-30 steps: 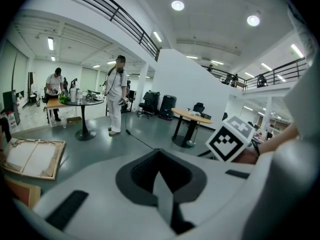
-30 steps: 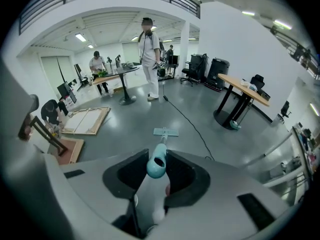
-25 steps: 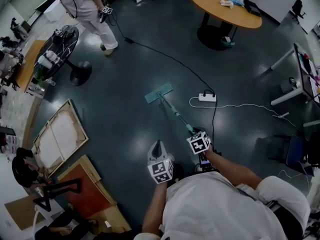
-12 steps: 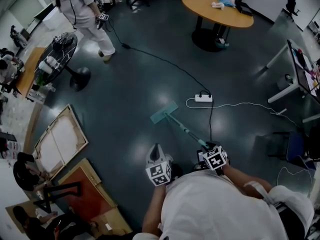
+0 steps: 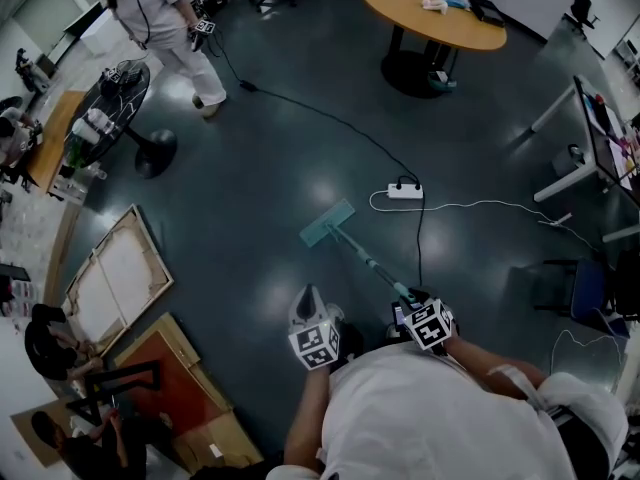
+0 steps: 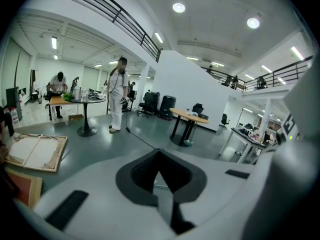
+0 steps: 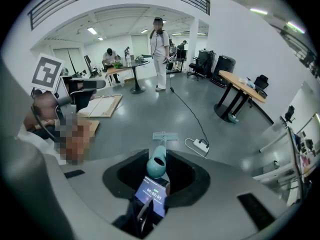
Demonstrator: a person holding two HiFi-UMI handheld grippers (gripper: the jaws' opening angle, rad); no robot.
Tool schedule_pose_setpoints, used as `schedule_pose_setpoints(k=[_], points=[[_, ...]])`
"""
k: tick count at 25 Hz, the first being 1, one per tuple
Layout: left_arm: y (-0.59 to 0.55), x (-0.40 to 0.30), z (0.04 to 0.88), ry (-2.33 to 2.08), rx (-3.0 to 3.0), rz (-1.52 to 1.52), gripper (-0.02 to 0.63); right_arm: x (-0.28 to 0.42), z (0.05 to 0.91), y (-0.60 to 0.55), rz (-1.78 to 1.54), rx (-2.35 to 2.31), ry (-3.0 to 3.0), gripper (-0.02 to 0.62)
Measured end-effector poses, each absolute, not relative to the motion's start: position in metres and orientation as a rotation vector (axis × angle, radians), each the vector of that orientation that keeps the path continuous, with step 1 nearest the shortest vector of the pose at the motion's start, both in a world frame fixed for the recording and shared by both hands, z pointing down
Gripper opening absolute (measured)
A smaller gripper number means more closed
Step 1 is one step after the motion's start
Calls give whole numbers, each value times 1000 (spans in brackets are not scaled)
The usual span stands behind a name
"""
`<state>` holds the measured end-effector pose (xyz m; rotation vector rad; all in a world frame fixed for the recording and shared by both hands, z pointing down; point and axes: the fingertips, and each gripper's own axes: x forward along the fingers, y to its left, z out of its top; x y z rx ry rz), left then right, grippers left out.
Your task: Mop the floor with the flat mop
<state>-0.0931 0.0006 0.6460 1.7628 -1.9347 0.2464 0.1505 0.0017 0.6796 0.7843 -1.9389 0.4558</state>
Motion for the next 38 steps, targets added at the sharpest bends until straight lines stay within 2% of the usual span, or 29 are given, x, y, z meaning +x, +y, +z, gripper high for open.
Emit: schedule_pose_setpoints(k=[8,26,32,38], points=[[-21,-119,643,-1955,1766,242,5,107,725,-35,489,835,-1908,112],[-59,-185,662,-1946,1717,244,5,-87,799,-256,418,942,-1951,112],[-63,-191,665,-1945,1716,250,5,-101,805,-269,414,937,-1941,112],[-62,-188,664,-1956,1716,255,5,-68,794,-234,421,914,-1944,112]])
